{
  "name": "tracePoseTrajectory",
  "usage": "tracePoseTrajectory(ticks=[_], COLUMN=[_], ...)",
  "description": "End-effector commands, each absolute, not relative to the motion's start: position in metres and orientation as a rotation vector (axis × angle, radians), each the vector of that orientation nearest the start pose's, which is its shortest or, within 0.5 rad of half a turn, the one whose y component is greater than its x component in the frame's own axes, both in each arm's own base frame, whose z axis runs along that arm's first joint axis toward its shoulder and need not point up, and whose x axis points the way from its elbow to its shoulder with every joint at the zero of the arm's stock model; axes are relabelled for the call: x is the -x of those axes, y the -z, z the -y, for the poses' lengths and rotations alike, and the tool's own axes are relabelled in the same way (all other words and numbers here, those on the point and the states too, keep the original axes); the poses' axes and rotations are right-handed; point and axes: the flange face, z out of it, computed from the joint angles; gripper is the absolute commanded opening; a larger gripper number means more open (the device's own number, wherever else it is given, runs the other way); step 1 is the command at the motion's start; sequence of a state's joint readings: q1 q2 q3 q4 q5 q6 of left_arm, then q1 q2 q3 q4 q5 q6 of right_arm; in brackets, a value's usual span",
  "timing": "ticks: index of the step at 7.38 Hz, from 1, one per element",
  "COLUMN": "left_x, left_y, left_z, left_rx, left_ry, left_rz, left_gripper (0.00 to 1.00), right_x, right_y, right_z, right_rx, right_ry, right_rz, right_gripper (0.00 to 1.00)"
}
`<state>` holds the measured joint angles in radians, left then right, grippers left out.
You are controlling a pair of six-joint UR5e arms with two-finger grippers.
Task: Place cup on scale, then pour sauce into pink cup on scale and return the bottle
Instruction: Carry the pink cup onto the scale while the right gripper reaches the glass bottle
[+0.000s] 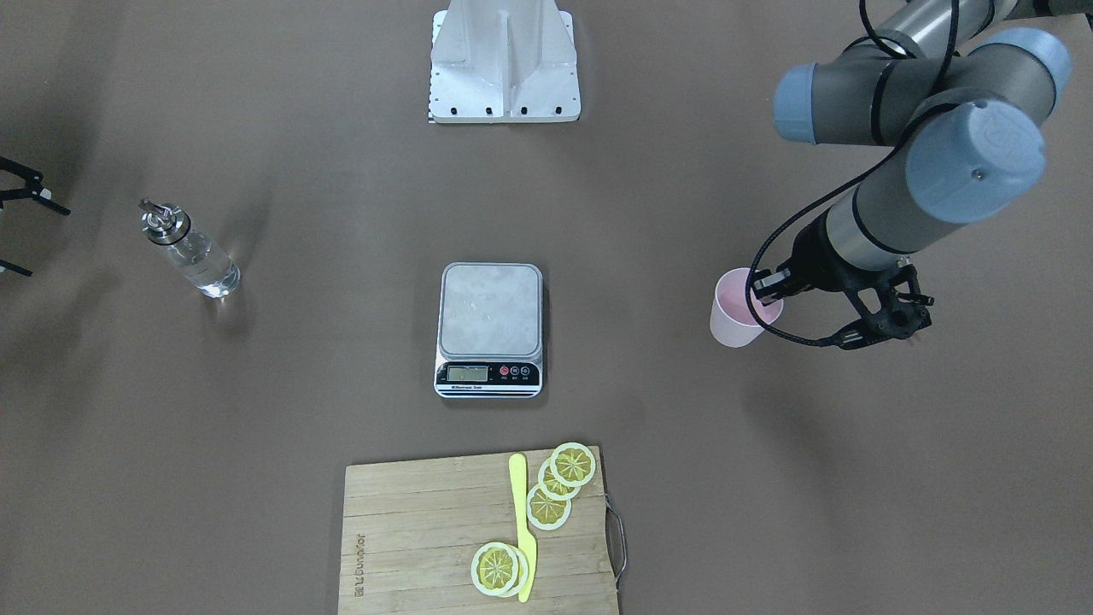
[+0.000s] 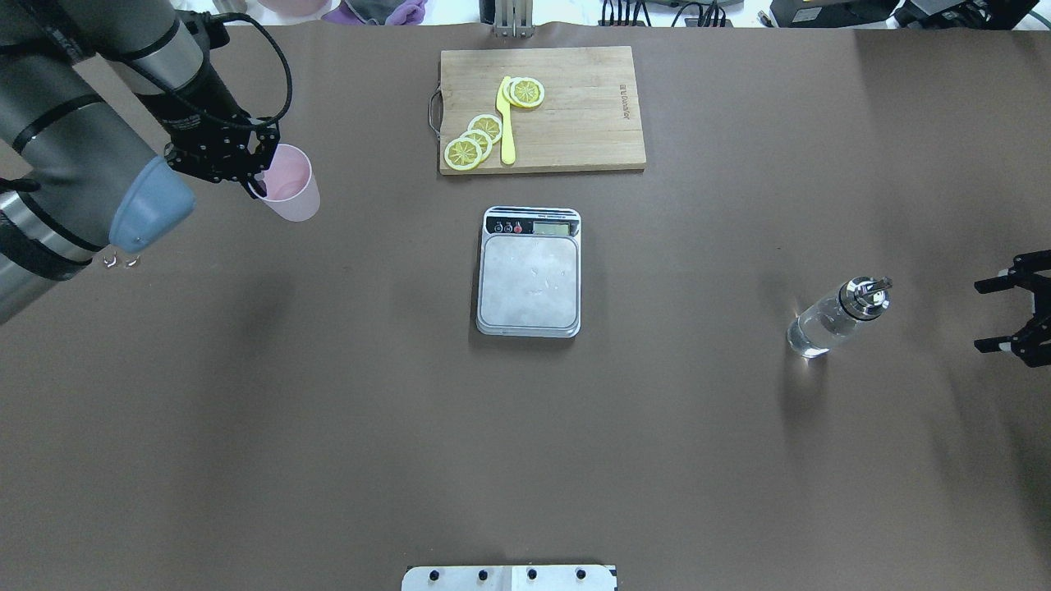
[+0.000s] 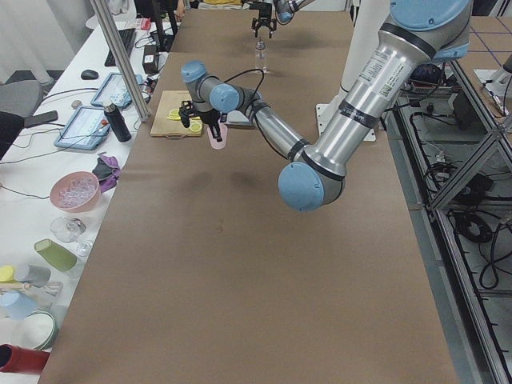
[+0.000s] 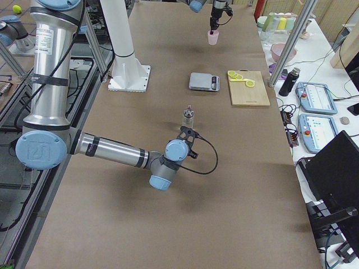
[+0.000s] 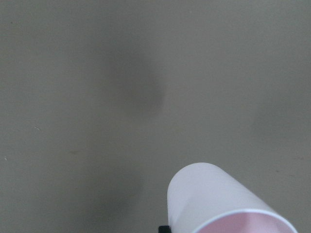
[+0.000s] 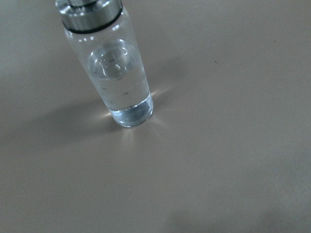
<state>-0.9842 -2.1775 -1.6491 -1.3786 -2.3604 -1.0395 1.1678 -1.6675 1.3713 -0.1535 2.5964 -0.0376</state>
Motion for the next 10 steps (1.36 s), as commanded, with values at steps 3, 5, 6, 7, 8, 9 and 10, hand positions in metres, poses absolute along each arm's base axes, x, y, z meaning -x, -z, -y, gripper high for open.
tracePoseTrajectory(ticks=[3, 5, 6, 7, 8, 9, 10], left_x=[-0.386, -0.428, -0.445, -0.465, -0.484, -0.501, -0.524], left_y=[-0.190, -0.152, -0.138, -0.125, -0.123, -0.118, -0.116], left_z=[0.608, 0.602, 0.591, 0.576, 0.560, 0.547, 0.538], left_rx=[0.318, 0.367, 0.392, 0.419, 0.442, 0.449, 0.416], left_ry=[0.315, 0.349, 0.367, 0.380, 0.384, 0.379, 0.395], left_rz=[-0.888, -0.884, -0.884, -0.881, -0.868, -0.885, -0.888], left_gripper=[0.07, 0.07, 0.07, 0.07, 0.07, 0.07, 0.07], right_x=[0.201, 0.239, 0.240, 0.242, 0.244, 0.246, 0.249], right_y=[-0.590, -0.583, -0.582, -0.582, -0.584, -0.583, -0.581], right_z=[0.410, 0.418, 0.417, 0.415, 0.412, 0.409, 0.404], right_rx=[-1.012, -1.016, -1.004, -1.007, -1.008, -0.995, -0.995], right_ry=[0.925, 0.912, 0.902, 0.907, 0.913, 0.895, 0.889], right_rz=[1.202, 1.245, 1.257, 1.263, 1.270, 1.296, 1.322], right_gripper=[0.99, 0.99, 0.99, 0.99, 0.99, 1.00, 1.00])
